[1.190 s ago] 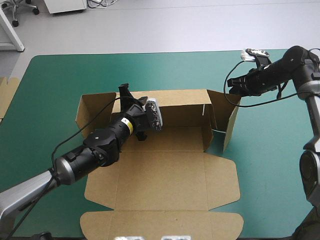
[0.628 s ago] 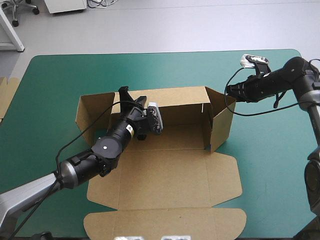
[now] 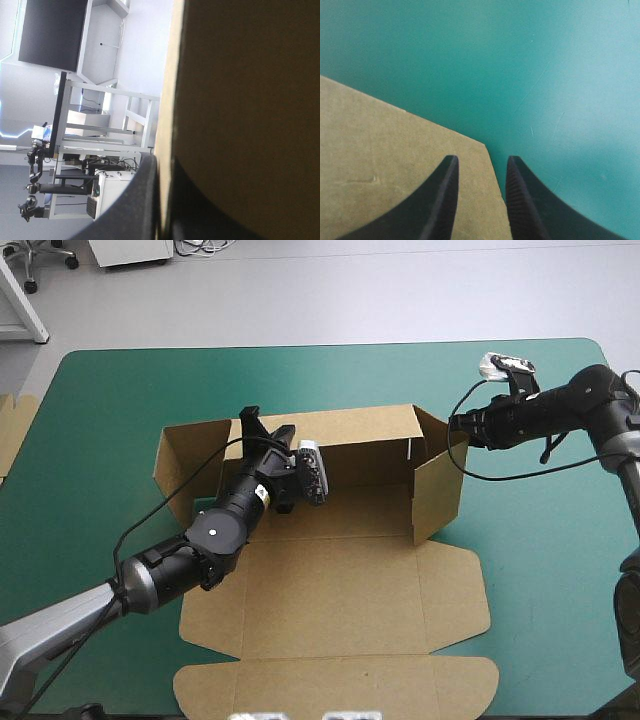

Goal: Fold the box

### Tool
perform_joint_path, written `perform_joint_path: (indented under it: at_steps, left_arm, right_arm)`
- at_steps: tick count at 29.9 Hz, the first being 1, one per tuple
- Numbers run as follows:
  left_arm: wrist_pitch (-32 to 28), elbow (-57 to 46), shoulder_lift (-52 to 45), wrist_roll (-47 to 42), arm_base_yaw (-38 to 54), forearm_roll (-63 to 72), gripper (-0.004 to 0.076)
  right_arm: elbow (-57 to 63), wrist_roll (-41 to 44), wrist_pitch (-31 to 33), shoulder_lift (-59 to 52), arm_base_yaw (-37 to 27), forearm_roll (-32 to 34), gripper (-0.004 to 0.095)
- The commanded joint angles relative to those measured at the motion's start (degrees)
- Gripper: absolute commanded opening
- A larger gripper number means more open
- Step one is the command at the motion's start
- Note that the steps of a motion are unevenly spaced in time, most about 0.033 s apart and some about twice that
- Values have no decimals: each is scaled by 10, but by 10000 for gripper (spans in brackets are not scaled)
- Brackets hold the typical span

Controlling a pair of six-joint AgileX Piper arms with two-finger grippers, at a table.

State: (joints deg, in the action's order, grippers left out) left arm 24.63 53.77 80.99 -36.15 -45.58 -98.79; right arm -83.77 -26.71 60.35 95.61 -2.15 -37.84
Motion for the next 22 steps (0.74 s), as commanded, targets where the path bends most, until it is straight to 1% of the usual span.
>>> perform_joint_path:
  at_steps: [1,4,7,11,15,19,22]
  left_arm:
    - [11,24,-19,-15,-1,-25,-11]
    - [10,23,-19,-15,-1,-25,-11]
    - [10,23,-19,-13,-1,-25,-11]
    - [10,23,-17,-13,-1,-25,-11]
    - [16,23,-5,-2,-1,-25,-11]
    - [20,23,9,19,-1,-25,-11]
    - [23,23,11,19,-1,-25,-11]
  right_arm:
    - [-8,-14,-6,-39,-5,-46,302]
    - [-8,-23,-5,-48,-5,-65,300]
    - [4,-27,-6,-58,-5,-67,300]
    - [58,-54,-38,-77,-5,-78,300]
    - [113,-96,-68,-90,-5,-119,296]
    - [137,-123,-85,-99,-5,-141,297]
    - [139,-136,-88,-104,-5,-142,297]
